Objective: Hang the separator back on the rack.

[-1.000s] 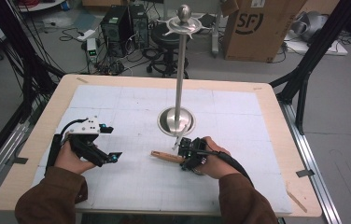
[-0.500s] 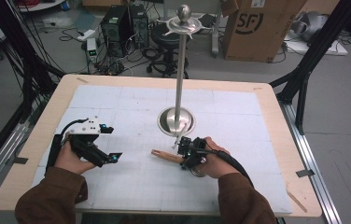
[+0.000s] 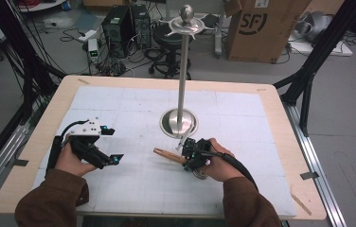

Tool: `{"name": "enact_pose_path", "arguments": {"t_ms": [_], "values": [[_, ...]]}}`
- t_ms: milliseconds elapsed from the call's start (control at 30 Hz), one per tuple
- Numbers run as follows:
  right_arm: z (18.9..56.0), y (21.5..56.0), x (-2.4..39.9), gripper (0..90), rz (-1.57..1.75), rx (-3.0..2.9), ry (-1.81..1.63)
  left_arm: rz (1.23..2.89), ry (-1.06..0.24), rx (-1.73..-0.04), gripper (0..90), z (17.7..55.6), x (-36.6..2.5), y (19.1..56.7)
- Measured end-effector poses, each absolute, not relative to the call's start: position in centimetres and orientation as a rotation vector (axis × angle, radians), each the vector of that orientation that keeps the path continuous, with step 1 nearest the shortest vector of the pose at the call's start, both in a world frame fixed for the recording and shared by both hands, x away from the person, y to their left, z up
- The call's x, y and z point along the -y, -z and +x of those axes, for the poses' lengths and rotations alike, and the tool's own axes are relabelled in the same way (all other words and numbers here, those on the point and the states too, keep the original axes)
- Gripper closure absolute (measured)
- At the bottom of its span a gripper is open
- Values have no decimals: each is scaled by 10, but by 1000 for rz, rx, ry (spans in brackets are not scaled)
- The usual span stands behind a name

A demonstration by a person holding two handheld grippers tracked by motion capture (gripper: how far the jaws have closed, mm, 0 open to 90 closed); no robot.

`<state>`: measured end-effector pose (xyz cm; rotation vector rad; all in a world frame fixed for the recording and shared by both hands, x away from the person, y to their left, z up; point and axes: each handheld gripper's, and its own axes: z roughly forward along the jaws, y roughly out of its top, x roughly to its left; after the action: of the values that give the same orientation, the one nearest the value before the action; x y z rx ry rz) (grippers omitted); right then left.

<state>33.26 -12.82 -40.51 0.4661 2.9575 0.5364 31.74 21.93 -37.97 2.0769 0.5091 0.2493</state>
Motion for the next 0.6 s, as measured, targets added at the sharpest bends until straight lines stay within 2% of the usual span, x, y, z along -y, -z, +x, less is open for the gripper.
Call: {"name": "enact_pose_path", "arguments": {"t_ms": [333,600], "values": [[326,388,141,690,486,-2898,-723,2068,-261,-498,16,316,-220,378],[321,374,158,690,525,-2816,-952,2018,-217,-484,16,315,-220,376]]}}
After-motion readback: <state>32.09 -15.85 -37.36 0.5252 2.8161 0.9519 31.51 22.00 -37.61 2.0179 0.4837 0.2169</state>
